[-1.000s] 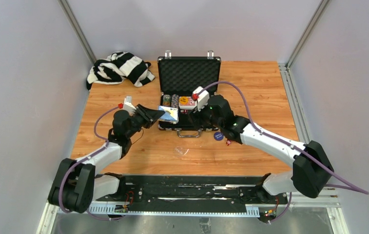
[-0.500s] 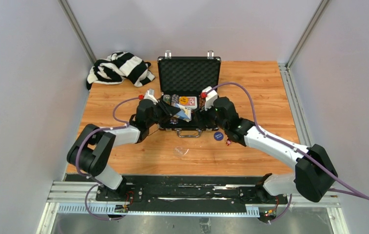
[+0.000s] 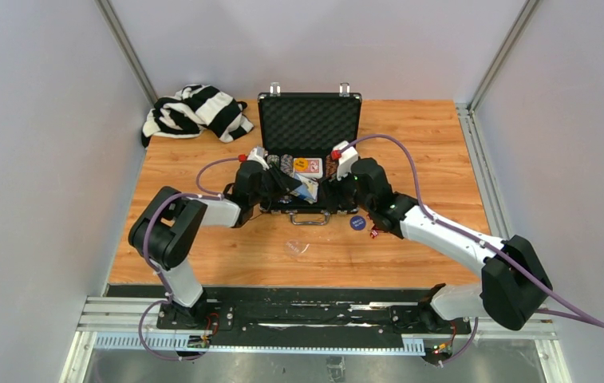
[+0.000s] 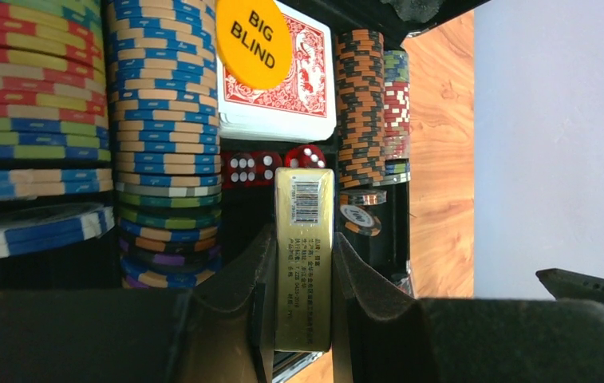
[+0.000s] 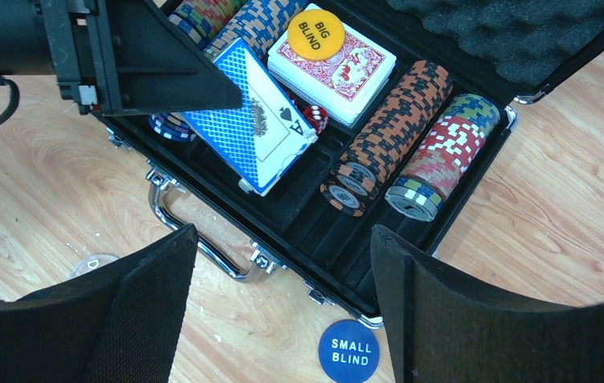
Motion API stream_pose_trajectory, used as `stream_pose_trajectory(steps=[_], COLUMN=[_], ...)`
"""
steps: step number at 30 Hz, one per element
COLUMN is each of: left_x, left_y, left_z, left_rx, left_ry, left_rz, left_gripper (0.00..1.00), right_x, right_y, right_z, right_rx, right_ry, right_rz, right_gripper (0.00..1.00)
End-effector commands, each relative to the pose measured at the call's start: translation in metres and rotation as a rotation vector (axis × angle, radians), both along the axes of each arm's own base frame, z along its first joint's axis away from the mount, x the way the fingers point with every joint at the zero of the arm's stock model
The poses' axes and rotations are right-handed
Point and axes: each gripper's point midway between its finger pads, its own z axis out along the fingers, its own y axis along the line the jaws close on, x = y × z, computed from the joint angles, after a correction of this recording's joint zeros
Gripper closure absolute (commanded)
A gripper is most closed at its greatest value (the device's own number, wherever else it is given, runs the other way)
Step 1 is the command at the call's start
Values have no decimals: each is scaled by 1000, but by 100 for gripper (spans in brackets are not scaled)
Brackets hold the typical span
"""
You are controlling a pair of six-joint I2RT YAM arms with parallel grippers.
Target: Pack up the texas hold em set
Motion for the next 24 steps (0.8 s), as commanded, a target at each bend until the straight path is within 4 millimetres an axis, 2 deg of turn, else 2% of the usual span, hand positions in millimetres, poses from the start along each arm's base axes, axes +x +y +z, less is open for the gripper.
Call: stream_pose_trajectory(steps=[1, 7, 17, 24], left_x=[8, 6, -10, -23], left_y=[-14, -25, -21, -15], left_z=[7, -6, -15, -27], left_rx=[-4, 14, 32, 115], left_ry=[-43, -2, 46, 96], left_rz=[-31, -56, -73, -116], left_gripper=[100, 100, 100, 100], right_x=[3, 3, 4, 4], right_y=[-4, -6, -8, -8], right_z=[-6, -8, -11, -14], right_rx=[10, 11, 20, 22], right_ry=[12, 17, 27, 35], right_rz=[-14, -22, -31, -35], right_gripper=[21, 21, 21, 21])
